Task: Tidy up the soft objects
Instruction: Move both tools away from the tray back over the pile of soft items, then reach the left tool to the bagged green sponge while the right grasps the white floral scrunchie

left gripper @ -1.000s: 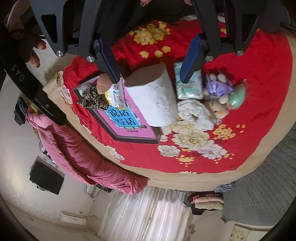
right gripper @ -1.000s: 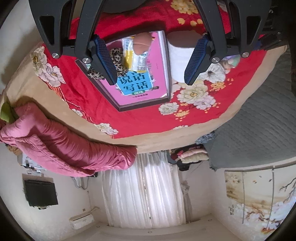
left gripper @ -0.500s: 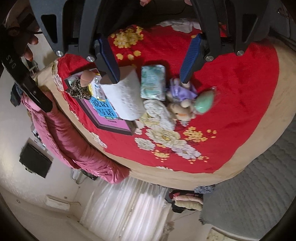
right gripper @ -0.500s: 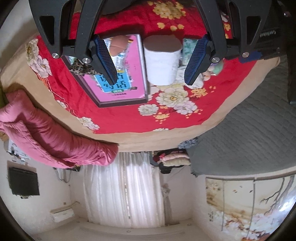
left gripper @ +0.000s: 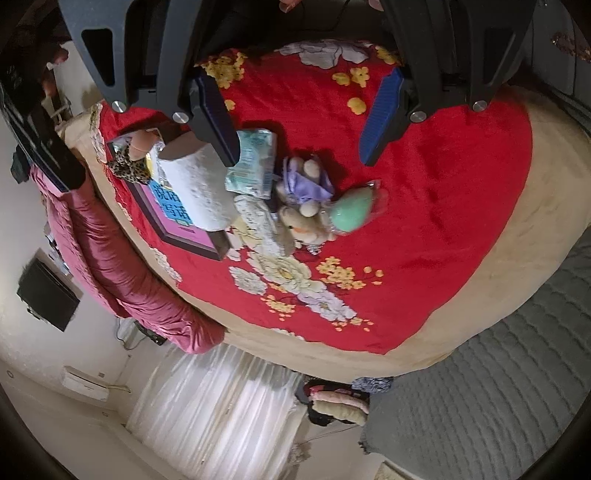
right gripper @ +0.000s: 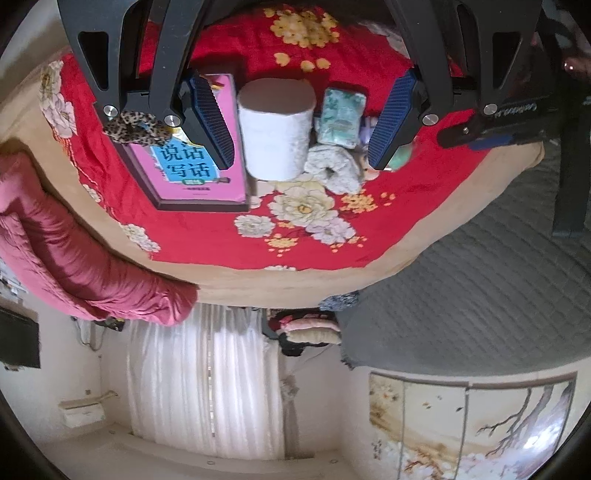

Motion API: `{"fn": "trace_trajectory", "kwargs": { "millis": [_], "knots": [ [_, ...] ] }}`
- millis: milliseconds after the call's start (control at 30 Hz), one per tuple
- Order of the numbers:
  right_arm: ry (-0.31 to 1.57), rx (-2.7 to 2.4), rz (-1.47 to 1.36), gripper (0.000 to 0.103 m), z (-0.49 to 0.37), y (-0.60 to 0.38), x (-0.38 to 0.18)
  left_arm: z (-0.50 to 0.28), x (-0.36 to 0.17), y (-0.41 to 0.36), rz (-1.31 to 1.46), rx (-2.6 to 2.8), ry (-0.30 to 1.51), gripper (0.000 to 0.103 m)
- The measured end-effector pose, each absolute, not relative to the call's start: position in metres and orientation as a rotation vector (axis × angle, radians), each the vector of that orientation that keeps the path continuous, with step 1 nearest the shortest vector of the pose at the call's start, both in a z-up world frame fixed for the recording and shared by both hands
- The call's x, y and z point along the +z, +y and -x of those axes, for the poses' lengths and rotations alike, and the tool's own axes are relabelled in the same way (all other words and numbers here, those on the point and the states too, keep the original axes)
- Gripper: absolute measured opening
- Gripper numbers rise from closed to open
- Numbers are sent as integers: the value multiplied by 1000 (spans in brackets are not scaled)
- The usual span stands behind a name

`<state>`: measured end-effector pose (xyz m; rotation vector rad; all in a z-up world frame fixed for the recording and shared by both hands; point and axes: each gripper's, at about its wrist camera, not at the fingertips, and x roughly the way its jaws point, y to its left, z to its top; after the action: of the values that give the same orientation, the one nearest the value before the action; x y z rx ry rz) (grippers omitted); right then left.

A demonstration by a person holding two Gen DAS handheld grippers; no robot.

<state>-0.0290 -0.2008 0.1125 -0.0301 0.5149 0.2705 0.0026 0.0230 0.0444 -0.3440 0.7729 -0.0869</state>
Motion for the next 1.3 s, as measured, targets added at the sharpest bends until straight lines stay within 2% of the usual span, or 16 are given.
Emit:
{"fn": "trace_trajectory", "kwargs": {
  "millis": [633, 1300],
  "knots": [
    [616, 368, 91, 76, 4, -163, 72, -32, 11, 44, 385, -33, 841, 66],
    [689, 381, 136, 76, -35, -146, 39, -103, -25, 75, 463, -27, 846, 66]
  ]
}}
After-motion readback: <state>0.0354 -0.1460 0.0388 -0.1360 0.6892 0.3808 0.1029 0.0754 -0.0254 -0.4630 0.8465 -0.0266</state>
